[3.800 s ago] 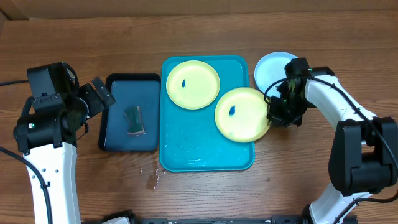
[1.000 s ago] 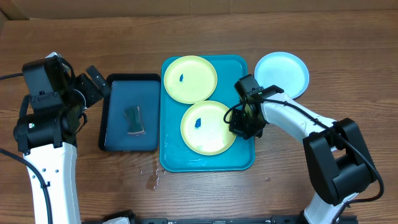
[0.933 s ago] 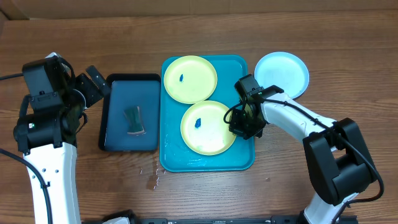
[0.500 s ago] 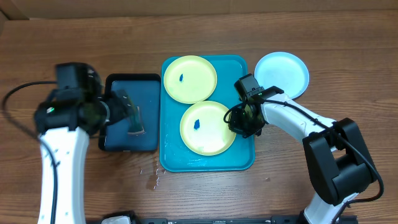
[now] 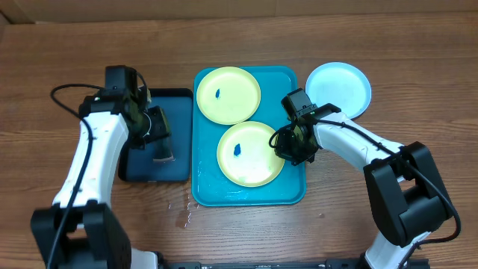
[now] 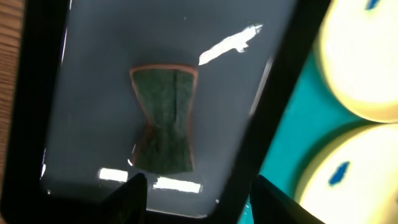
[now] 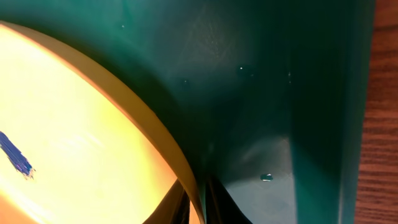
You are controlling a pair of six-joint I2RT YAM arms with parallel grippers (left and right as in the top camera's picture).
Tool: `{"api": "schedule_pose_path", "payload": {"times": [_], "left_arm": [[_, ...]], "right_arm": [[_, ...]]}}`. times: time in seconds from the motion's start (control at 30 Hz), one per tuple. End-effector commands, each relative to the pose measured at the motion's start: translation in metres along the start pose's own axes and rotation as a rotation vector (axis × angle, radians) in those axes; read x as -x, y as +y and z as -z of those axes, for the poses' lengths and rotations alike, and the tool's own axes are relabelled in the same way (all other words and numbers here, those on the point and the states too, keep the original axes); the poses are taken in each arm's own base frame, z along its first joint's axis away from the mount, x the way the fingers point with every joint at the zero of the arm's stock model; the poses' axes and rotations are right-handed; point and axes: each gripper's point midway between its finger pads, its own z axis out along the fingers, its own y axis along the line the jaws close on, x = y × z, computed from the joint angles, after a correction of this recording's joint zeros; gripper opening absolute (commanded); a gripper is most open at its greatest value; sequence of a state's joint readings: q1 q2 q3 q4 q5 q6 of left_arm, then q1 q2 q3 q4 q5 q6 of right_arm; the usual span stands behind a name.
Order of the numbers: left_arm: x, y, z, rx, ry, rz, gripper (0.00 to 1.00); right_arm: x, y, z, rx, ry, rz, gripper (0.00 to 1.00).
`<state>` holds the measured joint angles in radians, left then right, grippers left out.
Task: Clean dirty plates on tray and stack at the side
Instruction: 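Lower the left gripper onto the sponge on the black tray and grasp it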
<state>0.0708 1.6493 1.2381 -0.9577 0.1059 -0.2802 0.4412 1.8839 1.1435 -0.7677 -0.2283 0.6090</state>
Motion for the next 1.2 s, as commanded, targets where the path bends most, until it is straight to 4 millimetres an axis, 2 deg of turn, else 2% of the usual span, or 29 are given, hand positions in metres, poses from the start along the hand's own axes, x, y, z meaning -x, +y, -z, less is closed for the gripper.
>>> {"api": "schedule_pose_path", "payload": {"times": [0.0, 0.1, 0.3, 0.53, 0.87, 1.03, 1.17], "left_arm": [[-0.003, 0.013, -0.018, 0.074, 0.042, -0.012, 0.50], [-0.006, 0.019, -0.031, 0.105, 0.077, -0.025, 0.47], [-0.009, 0.024, -0.049, 0.126, 0.119, -0.035, 0.34], [-0.013, 0.027, -0.066, 0.137, 0.165, -0.068, 0.30], [-0.008, 0.027, -0.077, 0.131, 0.148, -0.094, 0.25], [-0.009, 0.025, -0.082, 0.118, 0.137, -0.109, 0.17], [-0.008, 0.024, -0.083, 0.111, 0.135, -0.115, 0.18]], "right_arm": [[0.002, -0.005, 0.001, -0.027, -0.026, 0.010, 0.11], [0.002, -0.005, 0.001, -0.025, -0.029, 0.010, 0.11], [0.003, -0.004, 0.001, -0.022, -0.032, 0.012, 0.11], [0.004, -0.005, 0.001, -0.026, -0.035, 0.012, 0.11], [0.005, -0.005, 0.001, -0.030, -0.041, 0.013, 0.11], [0.006, -0.006, 0.001, -0.035, -0.046, 0.013, 0.11], [0.006, -0.006, 0.001, -0.036, -0.047, 0.013, 0.11]]}}
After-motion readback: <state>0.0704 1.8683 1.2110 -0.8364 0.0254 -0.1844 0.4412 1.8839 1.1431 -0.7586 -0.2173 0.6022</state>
